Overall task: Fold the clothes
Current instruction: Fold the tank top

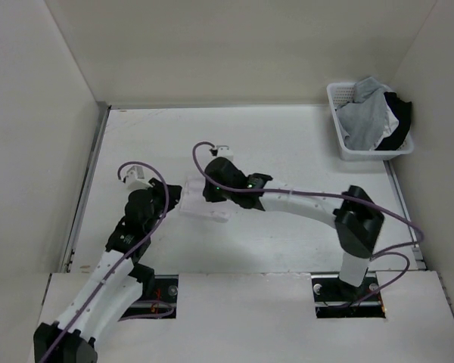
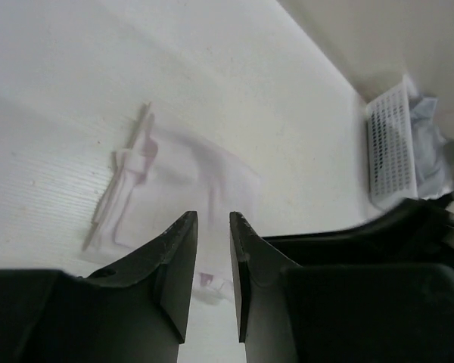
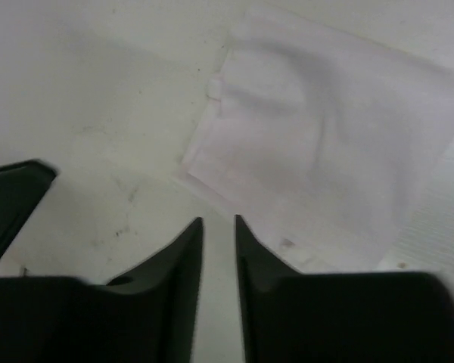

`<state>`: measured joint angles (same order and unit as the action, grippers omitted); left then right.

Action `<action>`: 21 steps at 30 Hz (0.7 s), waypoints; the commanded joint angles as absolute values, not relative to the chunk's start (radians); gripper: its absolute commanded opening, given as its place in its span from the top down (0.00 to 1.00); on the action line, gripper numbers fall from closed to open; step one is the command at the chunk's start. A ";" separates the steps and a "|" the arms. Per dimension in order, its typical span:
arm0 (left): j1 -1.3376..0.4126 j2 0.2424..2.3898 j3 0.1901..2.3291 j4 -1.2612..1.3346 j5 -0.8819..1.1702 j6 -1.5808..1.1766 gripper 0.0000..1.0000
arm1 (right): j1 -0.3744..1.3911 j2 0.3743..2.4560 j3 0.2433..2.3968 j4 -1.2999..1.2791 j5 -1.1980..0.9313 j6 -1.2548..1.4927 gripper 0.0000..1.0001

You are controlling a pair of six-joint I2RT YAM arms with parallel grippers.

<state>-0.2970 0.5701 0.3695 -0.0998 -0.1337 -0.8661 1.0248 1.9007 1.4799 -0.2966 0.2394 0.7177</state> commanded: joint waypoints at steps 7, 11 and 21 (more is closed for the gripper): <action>-0.591 0.937 0.446 0.170 -0.235 -0.804 0.66 | 0.923 1.426 0.918 0.078 0.333 0.643 1.00; -0.672 0.928 0.404 0.153 -0.299 -0.747 0.60 | 0.831 1.269 0.711 0.158 0.292 0.634 1.00; -0.676 0.871 0.517 -0.116 -0.468 -0.664 0.49 | 0.588 1.104 0.535 0.293 0.267 0.598 0.31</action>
<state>-0.7418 0.8921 0.4526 -0.0437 -0.3717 -0.7010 0.6411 1.1366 0.5198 0.1688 0.2668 0.6228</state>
